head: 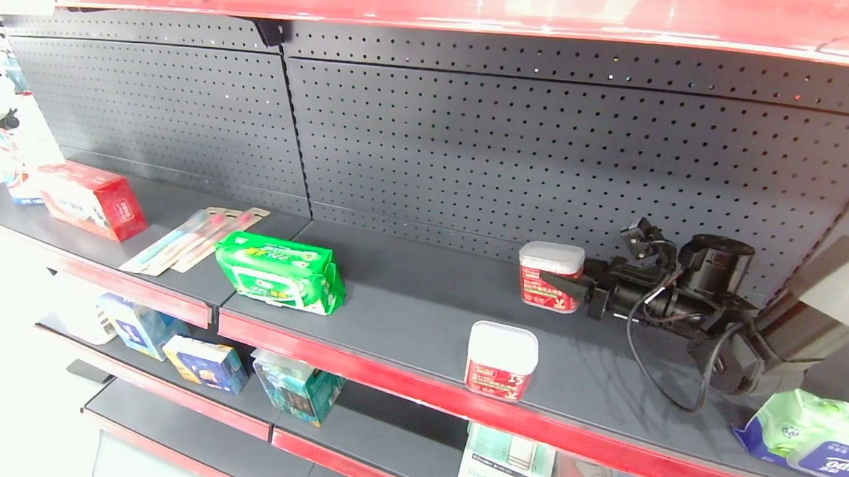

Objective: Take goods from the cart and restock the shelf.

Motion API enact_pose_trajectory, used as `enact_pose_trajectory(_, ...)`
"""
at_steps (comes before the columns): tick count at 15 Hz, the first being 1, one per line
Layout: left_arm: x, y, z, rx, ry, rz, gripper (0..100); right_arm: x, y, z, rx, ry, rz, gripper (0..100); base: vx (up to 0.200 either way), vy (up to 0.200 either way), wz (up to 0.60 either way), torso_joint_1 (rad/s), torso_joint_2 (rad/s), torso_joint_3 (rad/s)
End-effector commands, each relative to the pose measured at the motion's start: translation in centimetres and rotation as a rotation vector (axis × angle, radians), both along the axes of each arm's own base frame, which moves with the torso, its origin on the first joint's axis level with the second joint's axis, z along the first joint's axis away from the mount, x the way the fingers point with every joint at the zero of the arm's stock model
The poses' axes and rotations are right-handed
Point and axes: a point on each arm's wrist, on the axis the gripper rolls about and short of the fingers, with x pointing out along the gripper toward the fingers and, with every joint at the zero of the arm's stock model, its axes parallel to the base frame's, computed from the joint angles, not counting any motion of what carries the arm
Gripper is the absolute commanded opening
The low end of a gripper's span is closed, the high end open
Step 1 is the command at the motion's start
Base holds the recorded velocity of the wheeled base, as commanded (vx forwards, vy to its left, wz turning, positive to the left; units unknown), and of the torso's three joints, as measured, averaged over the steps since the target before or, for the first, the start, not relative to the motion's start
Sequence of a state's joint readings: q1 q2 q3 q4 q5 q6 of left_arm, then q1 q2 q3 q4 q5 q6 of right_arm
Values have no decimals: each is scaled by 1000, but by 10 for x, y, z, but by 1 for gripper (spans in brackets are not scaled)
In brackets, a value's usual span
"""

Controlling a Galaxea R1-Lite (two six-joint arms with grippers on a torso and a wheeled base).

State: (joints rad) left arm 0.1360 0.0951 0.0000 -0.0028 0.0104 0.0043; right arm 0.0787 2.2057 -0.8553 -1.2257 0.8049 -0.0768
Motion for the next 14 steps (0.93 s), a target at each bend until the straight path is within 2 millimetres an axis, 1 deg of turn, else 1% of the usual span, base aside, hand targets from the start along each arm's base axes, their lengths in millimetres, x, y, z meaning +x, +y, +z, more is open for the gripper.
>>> enact_pose_trajectory(1, 0, 0, 0, 0, 1, 1, 100, 5, -3, -12, 0, 22, 9, 0, 0, 0, 0, 0, 0, 0)
enact_pose_trajectory(3, 0, 0, 0, 0, 1, 1, 100, 5, -3, -16, 1, 31, 21, 0, 0, 0, 0, 0, 0, 0)
enact_pose_trajectory(6, 0, 0, 0, 0, 1, 1, 100, 6, 2, -24, -1, 32, 37, 0, 0, 0, 0, 0, 0, 0)
enact_pose_trajectory(9, 0, 0, 0, 0, 1, 1, 100, 1, 14, -29, -4, 41, 66, 0, 0, 0, 0, 0, 0, 0)
enact_pose_trajectory(14, 0, 0, 0, 0, 1, 1, 100, 4, 22, -41, -18, 51, 87, 0, 0, 0, 0, 0, 0, 0)
